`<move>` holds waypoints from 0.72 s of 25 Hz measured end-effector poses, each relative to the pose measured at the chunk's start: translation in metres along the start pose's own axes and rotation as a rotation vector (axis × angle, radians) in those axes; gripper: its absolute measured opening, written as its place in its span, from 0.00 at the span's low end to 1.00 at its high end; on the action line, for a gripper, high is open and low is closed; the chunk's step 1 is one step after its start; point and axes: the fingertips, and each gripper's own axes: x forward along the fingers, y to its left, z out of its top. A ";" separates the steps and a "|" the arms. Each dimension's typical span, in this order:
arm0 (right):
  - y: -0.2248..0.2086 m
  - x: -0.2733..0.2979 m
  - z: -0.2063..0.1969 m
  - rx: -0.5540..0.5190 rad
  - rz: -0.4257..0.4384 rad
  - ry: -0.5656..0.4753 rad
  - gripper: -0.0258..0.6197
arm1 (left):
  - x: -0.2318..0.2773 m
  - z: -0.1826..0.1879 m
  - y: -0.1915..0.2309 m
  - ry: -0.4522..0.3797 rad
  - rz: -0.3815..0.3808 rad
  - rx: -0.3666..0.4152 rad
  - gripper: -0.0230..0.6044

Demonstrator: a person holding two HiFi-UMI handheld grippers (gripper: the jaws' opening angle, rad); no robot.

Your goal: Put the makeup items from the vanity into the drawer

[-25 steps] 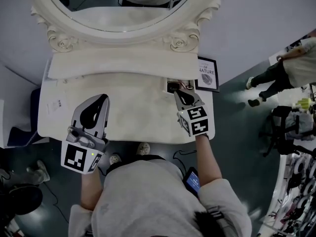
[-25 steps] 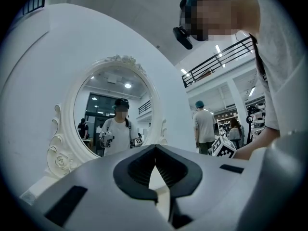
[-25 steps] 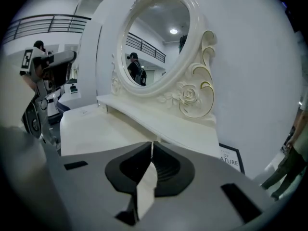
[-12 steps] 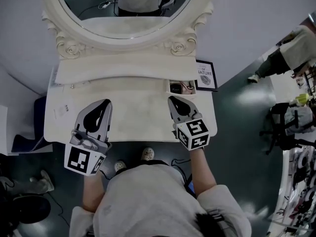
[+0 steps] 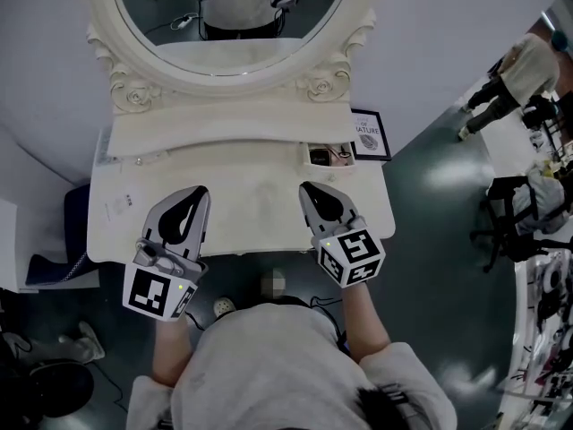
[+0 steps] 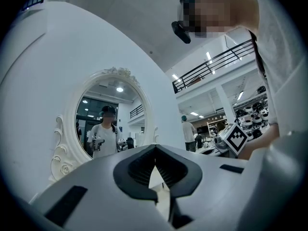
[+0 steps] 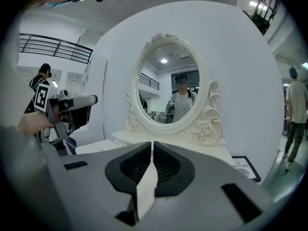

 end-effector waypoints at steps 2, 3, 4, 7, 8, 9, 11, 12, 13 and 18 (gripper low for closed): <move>0.007 -0.006 0.006 -0.003 -0.006 -0.018 0.08 | -0.005 0.003 0.000 -0.005 -0.007 0.000 0.06; 0.010 -0.008 0.009 -0.006 -0.007 -0.025 0.08 | -0.007 0.004 -0.001 -0.008 -0.011 0.000 0.06; 0.014 -0.011 0.011 -0.009 -0.008 -0.031 0.08 | -0.010 0.006 -0.001 -0.011 -0.015 0.001 0.06; 0.025 -0.017 0.019 -0.009 -0.015 -0.054 0.08 | -0.018 0.009 0.000 -0.018 -0.024 0.005 0.06; 0.028 -0.019 0.022 -0.007 -0.018 -0.063 0.08 | -0.021 0.010 0.000 -0.021 -0.027 0.006 0.06; 0.032 -0.021 0.024 -0.006 -0.021 -0.073 0.08 | -0.024 0.011 0.000 -0.024 -0.030 0.007 0.06; 0.039 -0.025 0.030 -0.009 -0.026 -0.090 0.08 | -0.030 0.013 0.001 -0.030 -0.036 0.010 0.06; 0.042 -0.027 0.033 -0.012 -0.029 -0.097 0.08 | -0.033 0.014 0.001 -0.031 -0.037 0.010 0.06; 0.045 -0.029 0.036 -0.014 -0.032 -0.104 0.08 | -0.035 0.015 0.002 -0.030 -0.039 0.011 0.06; 0.063 -0.037 0.048 -0.026 -0.040 -0.143 0.08 | -0.050 0.018 0.006 -0.032 -0.042 0.014 0.06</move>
